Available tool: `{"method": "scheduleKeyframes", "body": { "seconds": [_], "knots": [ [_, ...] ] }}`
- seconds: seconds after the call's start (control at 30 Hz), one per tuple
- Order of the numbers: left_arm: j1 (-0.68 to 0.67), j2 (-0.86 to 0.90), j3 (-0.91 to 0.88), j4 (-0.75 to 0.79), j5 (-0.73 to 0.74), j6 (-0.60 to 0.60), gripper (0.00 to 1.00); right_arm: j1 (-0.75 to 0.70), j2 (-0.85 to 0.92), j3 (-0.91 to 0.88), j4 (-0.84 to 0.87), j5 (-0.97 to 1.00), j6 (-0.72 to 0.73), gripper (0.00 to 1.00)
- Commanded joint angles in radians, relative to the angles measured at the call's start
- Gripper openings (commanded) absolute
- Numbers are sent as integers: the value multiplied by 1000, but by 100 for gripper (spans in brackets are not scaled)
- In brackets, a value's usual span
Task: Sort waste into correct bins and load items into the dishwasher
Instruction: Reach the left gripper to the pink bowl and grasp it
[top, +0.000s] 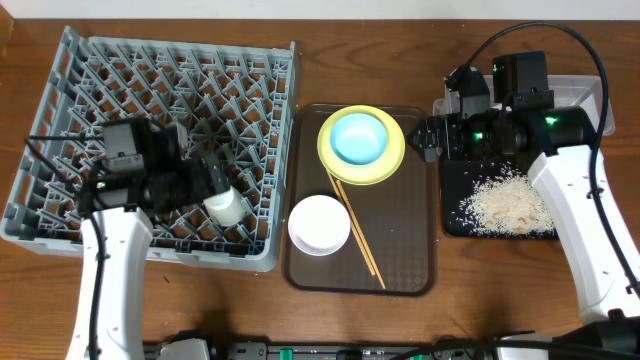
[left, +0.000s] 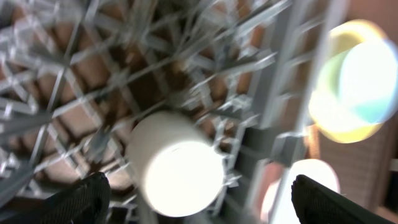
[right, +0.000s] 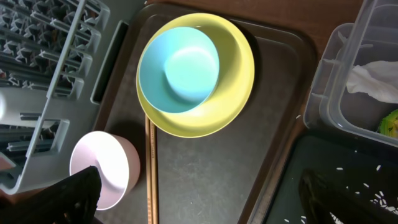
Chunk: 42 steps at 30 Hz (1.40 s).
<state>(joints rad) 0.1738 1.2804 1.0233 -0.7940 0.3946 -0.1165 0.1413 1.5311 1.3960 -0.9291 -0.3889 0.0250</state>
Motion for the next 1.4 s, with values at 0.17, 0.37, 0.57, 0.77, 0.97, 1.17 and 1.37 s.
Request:
{"method": "scheduleKeyframes", "body": {
  "seconds": [0.17, 0.37, 0.57, 0.77, 0.97, 1.17, 1.37],
  "knots": [
    [-221, -64, 38, -6, 77, -38, 96, -4, -2, 16, -3, 119, 49, 99],
    [-588, -25, 32, 10, -145, -37, 96, -10, -2, 16, -53, 378, 253, 99],
    [-800, 60, 29, 113, -146, -38, 96, -11, -2, 16, -59, 377, 252, 99],
    [-898, 221, 28, 176, -190, -38, 93, -11, -2, 16, -60, 377, 251, 99],
    [-924, 397, 28, 179, -217, -39, 78, -11, -2, 16, -70, 377, 251, 99],
    [-924, 478, 28, 183, -216, -39, 44, -11, -2, 16, -70, 377, 251, 99],
    [-924, 472, 33, 194, -216, -40, 9, -11, -2, 16, -69, 378, 251, 99]
  ]
}}
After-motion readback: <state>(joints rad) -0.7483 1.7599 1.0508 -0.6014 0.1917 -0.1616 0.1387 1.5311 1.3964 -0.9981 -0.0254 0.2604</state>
